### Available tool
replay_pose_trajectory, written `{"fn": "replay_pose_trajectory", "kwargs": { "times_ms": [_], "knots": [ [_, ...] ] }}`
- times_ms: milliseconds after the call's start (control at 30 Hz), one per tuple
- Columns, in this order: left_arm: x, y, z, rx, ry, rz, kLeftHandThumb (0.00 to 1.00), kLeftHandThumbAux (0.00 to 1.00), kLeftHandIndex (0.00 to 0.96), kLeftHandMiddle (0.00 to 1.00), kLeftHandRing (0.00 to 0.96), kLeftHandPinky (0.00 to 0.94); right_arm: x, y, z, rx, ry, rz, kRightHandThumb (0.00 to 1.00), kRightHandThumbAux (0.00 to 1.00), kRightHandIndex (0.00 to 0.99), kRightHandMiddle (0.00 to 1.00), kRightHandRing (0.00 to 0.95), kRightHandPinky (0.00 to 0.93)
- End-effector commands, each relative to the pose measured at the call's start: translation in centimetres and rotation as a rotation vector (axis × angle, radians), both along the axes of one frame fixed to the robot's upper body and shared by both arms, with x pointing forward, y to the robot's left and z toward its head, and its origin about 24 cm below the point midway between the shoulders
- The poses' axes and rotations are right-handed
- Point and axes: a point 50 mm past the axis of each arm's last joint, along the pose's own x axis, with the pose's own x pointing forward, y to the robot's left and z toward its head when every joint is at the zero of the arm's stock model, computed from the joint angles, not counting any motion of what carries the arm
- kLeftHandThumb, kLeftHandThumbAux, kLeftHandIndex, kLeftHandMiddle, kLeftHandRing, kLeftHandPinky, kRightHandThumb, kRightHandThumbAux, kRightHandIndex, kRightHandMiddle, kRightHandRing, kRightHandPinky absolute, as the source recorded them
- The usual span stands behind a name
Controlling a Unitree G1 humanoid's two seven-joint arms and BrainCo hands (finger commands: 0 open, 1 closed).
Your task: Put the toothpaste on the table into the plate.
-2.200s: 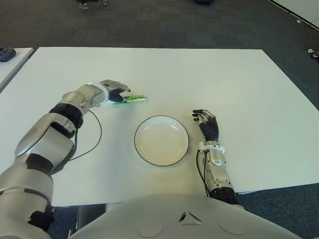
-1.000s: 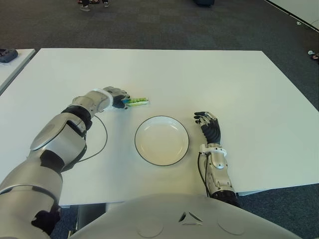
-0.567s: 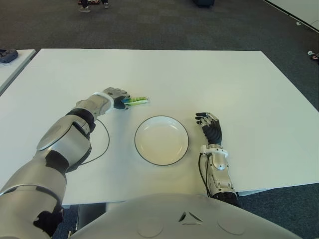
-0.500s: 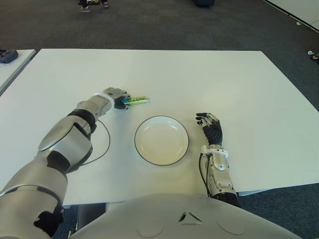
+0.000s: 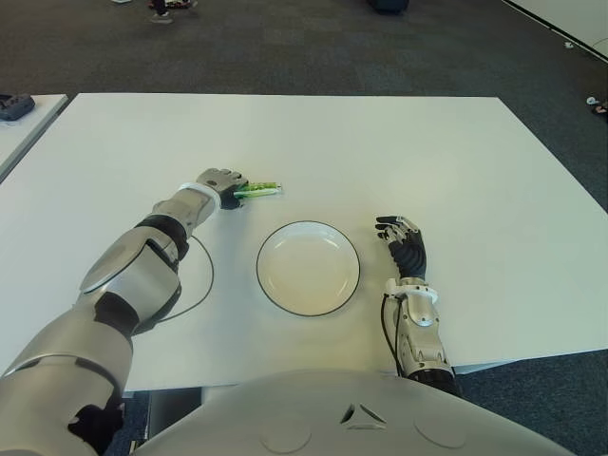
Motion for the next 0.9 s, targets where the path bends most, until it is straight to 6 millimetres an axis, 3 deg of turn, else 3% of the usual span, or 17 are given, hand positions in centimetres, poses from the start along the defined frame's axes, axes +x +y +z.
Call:
{"fn": "replay_pose_trajectory", "kwargs": {
  "times_ms": [33,533,600,767,900],
  "knots": [
    [-2.7,0.4,-3.1,0.025,0.125,0.021,0.564,0.334,0.000,0.000,0.000,0.017,-0.4,-0.1,-0.6,0.003,0.040,-0.004,0.695,0.738,0.414,0.395,0.378,0.383],
    [-3.5,0.3,-4.0,0.019,0.121,0.036,0.562,0.357,0.000,0.004,0.000,0.063,-0.7,-0.3,-0.5,-0.003,0.040,-0.009,0.694,0.739,0.413,0.396,0.377,0.379],
    [-3.6,0.3,-4.1,0.008,0.119,0.046,0.576,0.360,0.014,0.040,0.050,0.147,-0.7,-0.3,-0.5,-0.005,0.039,-0.009,0.694,0.739,0.414,0.398,0.376,0.379],
    [-4.0,0.5,-4.4,-0.024,0.125,0.085,0.619,0.363,0.075,0.103,0.127,0.240,-0.8,-0.3,-0.5,-0.006,0.036,-0.007,0.694,0.739,0.415,0.401,0.374,0.378],
    [-4.5,0.8,-4.8,-0.071,0.132,0.135,0.697,0.364,0.240,0.238,0.256,0.332,-0.8,-0.4,-0.5,-0.008,0.037,-0.006,0.693,0.739,0.415,0.402,0.371,0.372]
  ]
}}
